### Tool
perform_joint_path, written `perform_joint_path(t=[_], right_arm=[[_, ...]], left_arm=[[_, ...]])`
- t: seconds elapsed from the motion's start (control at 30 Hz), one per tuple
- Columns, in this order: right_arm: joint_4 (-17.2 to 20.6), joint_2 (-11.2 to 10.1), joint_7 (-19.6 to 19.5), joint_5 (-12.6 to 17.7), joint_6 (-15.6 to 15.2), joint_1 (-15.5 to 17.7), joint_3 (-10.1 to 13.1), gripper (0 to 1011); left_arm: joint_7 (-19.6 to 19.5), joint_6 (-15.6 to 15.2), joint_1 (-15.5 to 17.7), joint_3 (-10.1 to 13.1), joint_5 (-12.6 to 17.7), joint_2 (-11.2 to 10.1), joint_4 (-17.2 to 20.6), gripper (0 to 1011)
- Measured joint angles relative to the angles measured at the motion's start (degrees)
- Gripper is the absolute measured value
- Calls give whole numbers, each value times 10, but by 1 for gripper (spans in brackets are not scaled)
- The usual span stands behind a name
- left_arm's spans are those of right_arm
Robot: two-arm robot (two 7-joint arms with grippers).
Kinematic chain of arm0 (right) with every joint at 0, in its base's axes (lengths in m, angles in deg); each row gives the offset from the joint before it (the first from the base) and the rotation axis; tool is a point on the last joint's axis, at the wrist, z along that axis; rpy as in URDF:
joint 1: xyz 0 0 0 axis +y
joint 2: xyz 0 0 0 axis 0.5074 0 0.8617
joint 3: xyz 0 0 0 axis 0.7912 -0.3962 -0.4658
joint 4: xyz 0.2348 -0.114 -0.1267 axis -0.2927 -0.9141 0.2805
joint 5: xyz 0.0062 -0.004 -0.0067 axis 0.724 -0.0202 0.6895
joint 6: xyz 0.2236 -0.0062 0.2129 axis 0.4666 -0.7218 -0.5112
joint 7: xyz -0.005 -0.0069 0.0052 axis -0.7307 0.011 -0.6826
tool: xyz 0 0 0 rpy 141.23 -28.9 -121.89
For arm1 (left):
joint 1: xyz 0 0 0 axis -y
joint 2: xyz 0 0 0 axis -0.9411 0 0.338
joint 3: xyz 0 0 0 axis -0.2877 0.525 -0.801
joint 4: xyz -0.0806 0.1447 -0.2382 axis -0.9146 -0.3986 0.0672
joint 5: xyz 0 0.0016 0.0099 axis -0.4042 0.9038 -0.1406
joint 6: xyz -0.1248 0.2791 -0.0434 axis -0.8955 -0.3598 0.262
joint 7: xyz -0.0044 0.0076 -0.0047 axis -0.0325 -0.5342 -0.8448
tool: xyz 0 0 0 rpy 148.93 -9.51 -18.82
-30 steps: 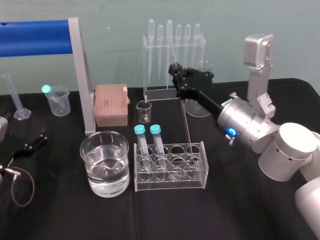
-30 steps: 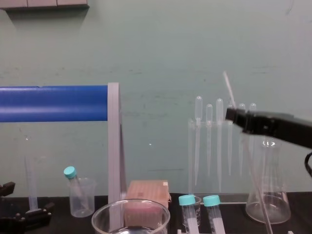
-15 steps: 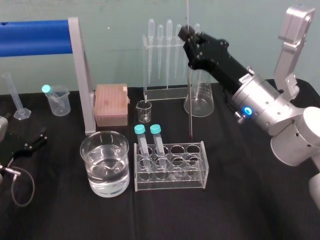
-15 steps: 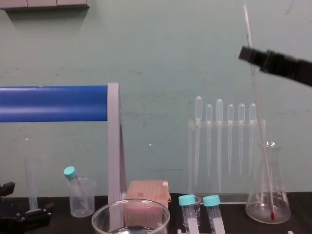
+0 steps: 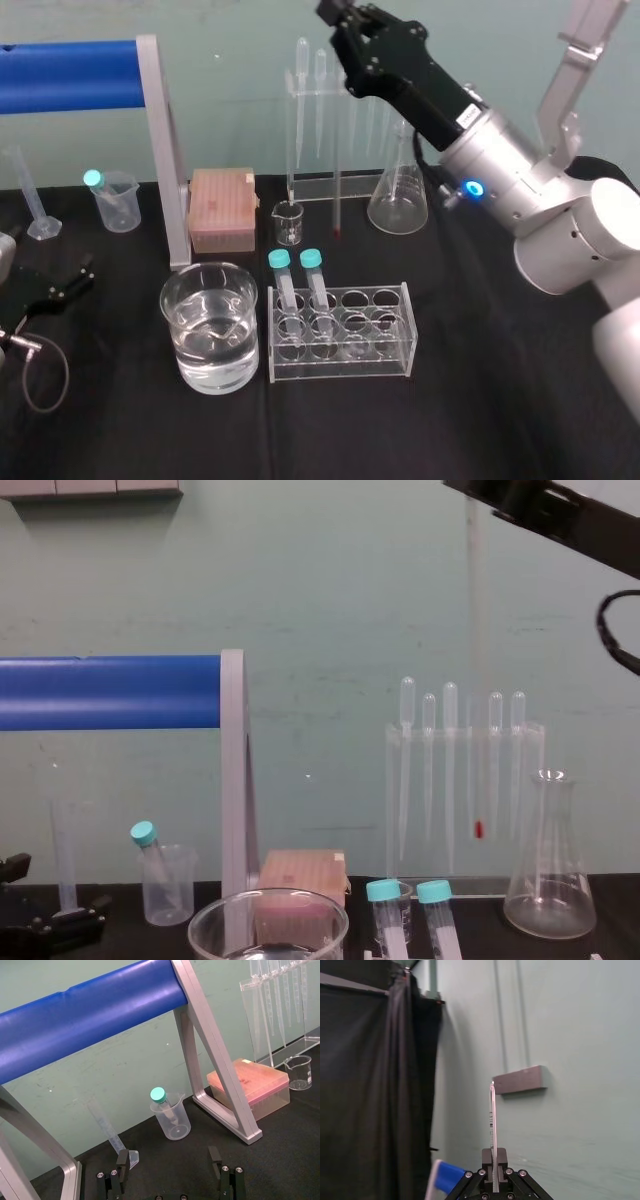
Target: Hold the thermometer with one hand and immerse one end into the beaker, then reinsert it into the test tube rack.
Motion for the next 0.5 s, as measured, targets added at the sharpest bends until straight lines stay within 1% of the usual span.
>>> perform_joint_path(t=[0.03, 0.07, 0.17, 0.27, 0.3, 0.37, 0.4, 0.47, 0.5], right_arm=[[-5, 2, 8, 5, 0, -6, -8, 56], [-5, 2, 8, 5, 0, -6, -8, 56], [-15, 6, 28, 15, 1, -18, -27, 56], [-22, 10, 41, 19, 5, -25, -41, 56], [-27, 14, 49, 20, 8, -30, -50, 56], [-30, 16, 56, 22, 12, -34, -58, 56], [-35, 20, 64, 23, 15, -38, -67, 56], [-39, 24, 72, 24, 18, -42, -76, 56], [-44, 27, 78, 25, 21, -46, -84, 56]], left_arm=[[0, 0, 0, 0, 0, 0, 0, 1008], [0, 0, 0, 0, 0, 0, 0, 1008], [0, 0, 0, 0, 0, 0, 0, 1008], [0, 0, 0, 0, 0, 0, 0, 1008], [0, 0, 0, 0, 0, 0, 0, 1008], [0, 0, 0, 0, 0, 0, 0, 1008], [0, 0, 0, 0, 0, 0, 0, 1008], [0, 0, 0, 0, 0, 0, 0, 1008], [0, 0, 0, 0, 0, 0, 0, 1008]])
